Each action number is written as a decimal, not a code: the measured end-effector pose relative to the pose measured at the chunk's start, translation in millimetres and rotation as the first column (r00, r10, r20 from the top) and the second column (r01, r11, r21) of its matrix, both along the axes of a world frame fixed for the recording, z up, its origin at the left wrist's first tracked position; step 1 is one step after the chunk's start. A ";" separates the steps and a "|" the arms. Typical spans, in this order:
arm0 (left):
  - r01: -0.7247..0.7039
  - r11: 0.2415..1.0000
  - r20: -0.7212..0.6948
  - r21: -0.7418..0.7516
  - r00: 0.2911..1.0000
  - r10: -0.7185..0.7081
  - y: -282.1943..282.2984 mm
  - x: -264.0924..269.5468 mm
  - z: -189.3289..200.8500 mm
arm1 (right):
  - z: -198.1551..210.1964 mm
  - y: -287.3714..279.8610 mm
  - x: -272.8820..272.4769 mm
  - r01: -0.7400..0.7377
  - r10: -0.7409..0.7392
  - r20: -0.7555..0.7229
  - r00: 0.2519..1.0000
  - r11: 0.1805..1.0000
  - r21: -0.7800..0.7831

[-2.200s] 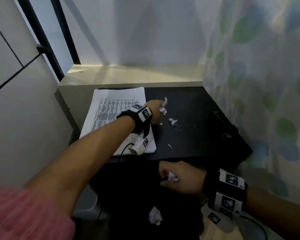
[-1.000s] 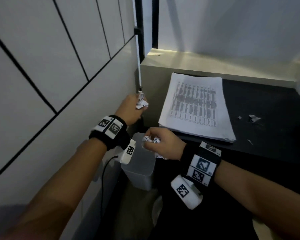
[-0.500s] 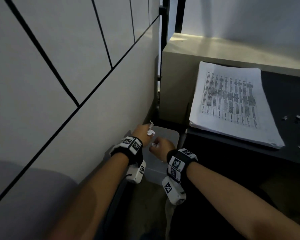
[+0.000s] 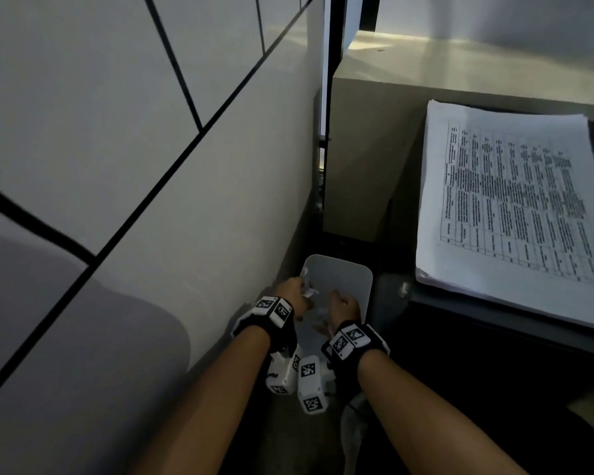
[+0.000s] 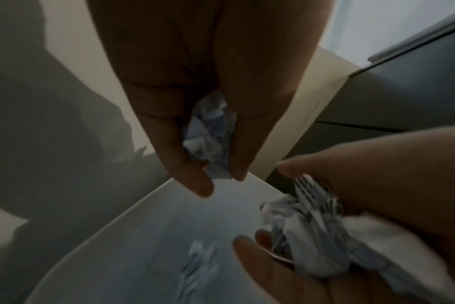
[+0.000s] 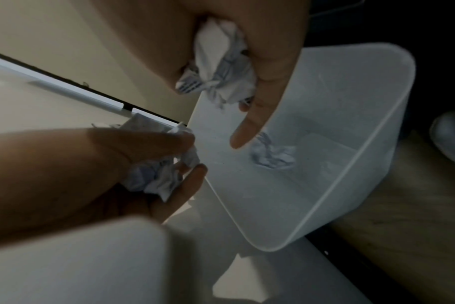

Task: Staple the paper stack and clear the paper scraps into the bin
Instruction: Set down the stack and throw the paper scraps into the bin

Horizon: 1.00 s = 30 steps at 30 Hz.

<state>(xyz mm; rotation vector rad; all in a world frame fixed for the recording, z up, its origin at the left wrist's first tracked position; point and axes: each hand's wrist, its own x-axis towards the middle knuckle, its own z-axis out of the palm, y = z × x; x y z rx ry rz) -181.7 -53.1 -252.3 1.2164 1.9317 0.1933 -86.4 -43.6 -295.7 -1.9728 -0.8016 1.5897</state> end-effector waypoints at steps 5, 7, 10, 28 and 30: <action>0.067 0.996 -0.001 -0.065 0.998 -0.068 11.7 -2.8 -9.7 | -2.0 6.3 2.5 -0.036 0.036 0.054 0.998 0.999 -0.013; 0.090 0.994 0.006 -0.061 0.996 -0.089 15.1 -5.1 -11.9 | -6.4 6.5 2.7 -0.083 0.083 0.054 0.995 0.997 0.003; 0.178 0.980 -0.013 -0.090 0.984 -0.180 17.4 -7.4 -12.0 | -11.1 4.8 6.6 -0.143 0.142 0.086 0.986 0.990 -0.002; 0.309 0.945 -0.174 -0.108 0.930 -0.324 6.3 0.6 21.0 | 38.4 -24.3 18.8 -0.440 0.406 0.187 0.895 0.873 0.210; 0.305 0.950 -0.245 -0.066 0.918 -0.312 5.8 2.8 35.7 | 56.6 -37.5 24.5 -0.549 0.500 0.234 0.834 0.794 0.261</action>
